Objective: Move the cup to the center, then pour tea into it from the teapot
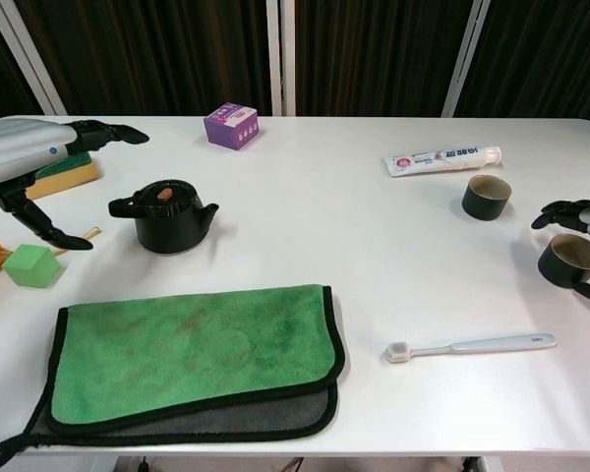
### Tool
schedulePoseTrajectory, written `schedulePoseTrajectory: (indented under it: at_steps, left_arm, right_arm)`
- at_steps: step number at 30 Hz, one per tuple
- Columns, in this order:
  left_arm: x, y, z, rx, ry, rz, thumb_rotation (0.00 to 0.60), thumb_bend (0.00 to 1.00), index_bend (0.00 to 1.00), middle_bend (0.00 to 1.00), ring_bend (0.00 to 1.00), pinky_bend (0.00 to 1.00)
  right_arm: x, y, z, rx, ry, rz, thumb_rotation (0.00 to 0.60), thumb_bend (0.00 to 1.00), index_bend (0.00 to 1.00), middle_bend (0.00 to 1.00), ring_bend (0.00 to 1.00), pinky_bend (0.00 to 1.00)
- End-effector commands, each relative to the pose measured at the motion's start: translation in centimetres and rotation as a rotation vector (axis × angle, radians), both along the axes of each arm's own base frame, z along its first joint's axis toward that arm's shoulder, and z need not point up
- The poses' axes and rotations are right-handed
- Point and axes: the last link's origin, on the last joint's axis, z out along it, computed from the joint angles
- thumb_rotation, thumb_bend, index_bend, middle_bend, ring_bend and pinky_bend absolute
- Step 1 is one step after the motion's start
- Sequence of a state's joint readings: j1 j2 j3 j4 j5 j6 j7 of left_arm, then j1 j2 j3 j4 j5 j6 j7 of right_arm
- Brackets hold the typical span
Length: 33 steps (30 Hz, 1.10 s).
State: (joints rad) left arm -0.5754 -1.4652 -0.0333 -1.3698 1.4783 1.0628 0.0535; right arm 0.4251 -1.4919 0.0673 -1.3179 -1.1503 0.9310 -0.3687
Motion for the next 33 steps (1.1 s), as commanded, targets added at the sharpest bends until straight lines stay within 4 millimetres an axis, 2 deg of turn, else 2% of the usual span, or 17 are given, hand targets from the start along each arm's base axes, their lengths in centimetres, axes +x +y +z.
schedulePoseTrajectory:
  at_steps: [1, 13, 33]
  left_arm:
    - [0.0, 0.0, 0.0, -0.001, 0.001, 0.001, 0.6, 0.1, 0.05, 0.07, 0.01, 0.15]
    - [-0.1, 0.1, 0.1, -0.002, 0.005, 0.003, 0.6, 0.1, 0.05, 0.07, 0.01, 0.15]
    - [-0.4, 0.2, 0.2, -0.001, -0.001, 0.011, 0.6, 0.1, 0.05, 0.07, 0.01, 0.15]
  right_arm:
    - [0.0, 0.0, 0.1, -0.003, 0.002, -0.001, 0.6, 0.33, 0.19, 0.05, 0.0, 0.0]
    - [0.2, -0.3, 0.1, -0.012, 0.001, -0.001, 0.6, 0.33, 0.32, 0.06, 0.0, 0.0]
    - [1.1, -0.5, -0.2, -0.015, -0.026, 0.024, 0.6, 0.34, 0.46, 0.06, 0.0, 0.0]
